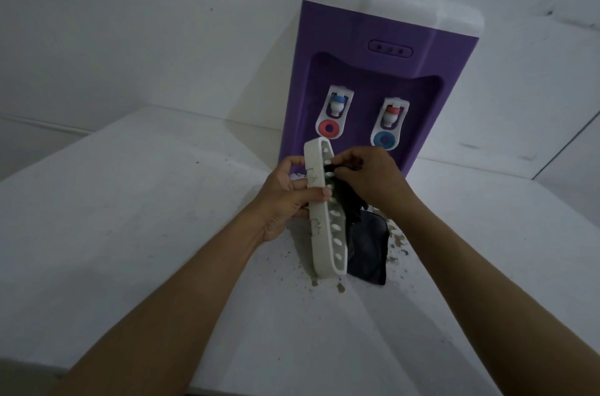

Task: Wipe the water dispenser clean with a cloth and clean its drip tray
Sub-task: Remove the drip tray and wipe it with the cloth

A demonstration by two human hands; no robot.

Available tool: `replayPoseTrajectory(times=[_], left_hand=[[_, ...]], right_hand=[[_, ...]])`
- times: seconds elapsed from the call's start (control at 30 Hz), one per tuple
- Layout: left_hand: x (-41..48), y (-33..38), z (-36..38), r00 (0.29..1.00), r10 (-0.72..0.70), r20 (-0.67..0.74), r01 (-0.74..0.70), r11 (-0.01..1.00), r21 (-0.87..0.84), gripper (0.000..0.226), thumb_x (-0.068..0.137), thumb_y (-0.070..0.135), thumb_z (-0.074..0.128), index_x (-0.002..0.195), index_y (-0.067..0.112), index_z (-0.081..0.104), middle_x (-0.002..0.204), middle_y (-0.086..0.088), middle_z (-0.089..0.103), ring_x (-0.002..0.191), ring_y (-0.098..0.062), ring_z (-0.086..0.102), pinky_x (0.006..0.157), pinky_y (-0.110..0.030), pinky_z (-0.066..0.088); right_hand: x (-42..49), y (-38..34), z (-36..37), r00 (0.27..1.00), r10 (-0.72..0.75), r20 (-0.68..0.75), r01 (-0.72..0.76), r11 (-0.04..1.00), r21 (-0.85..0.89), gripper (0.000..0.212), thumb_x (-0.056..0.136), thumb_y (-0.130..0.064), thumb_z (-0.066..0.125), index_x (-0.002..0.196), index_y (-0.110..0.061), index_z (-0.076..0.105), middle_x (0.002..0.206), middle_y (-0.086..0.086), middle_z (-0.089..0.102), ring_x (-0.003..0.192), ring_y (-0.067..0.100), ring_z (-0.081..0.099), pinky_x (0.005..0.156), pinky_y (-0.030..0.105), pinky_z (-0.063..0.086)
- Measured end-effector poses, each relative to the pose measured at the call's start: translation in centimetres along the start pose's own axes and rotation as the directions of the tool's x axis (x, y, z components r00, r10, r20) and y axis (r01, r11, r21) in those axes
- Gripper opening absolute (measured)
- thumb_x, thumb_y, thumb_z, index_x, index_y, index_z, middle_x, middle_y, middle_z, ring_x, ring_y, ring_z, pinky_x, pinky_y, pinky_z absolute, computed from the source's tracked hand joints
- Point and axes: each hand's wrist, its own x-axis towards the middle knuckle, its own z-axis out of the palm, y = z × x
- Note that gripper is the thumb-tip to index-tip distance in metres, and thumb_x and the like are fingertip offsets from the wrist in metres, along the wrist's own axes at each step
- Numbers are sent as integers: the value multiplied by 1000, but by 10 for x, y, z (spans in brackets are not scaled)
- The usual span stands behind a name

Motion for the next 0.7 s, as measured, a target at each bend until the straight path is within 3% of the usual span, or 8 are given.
replayPoseTrajectory(times=[0.07,0.2,0.4,0.53,0.7], left_hand=[[0,0,-2,1000,-1,-4,1,1000,0,61,76,-4,75,126,16,45,107,-16,72,88,-25,70,67,-40,58],[-2,1,-2,1000,2,-17,-3,1000,-3,61,77,-2,75,127,17,45,106,-13,73,85,-20,70,62,-36,57],[-4,3,2,1000,14,-19,-14,1000,17,61,77,-2,75,126,18,45,106,-12,73,90,-23,71,66,-38,57],[-3,5,-2,999,19,-44,-19,1000,-9,62,79,-1,74,128,19,42,106,-12,73,92,-26,72,68,-39,59],[-4,6,-2,999,27,-45,-28,999,-36,64,79,-2,73,130,19,41,108,-12,73,94,-28,72,70,-40,59]], right_hand=[[-7,3,2,997,59,56,-59,998,4,9,85,-16,67,92,-19,71,86,-7,70,76,-2,62,59,6,42],[-20,4,8,998,50,29,-50,998,-24,6,85,-15,68,89,-19,72,79,-11,67,71,-6,59,53,-1,39],[-25,2,0,994,93,57,-94,996,9,5,84,-20,70,88,-20,72,82,-6,70,77,2,64,58,7,42],[-44,6,2,985,133,107,-135,991,9,3,85,-18,69,87,-18,72,79,-11,68,68,-4,61,53,5,41],[-60,6,3,977,122,176,-111,991,-70,6,87,-20,66,91,-22,71,84,-16,63,74,-5,58,56,6,40]])
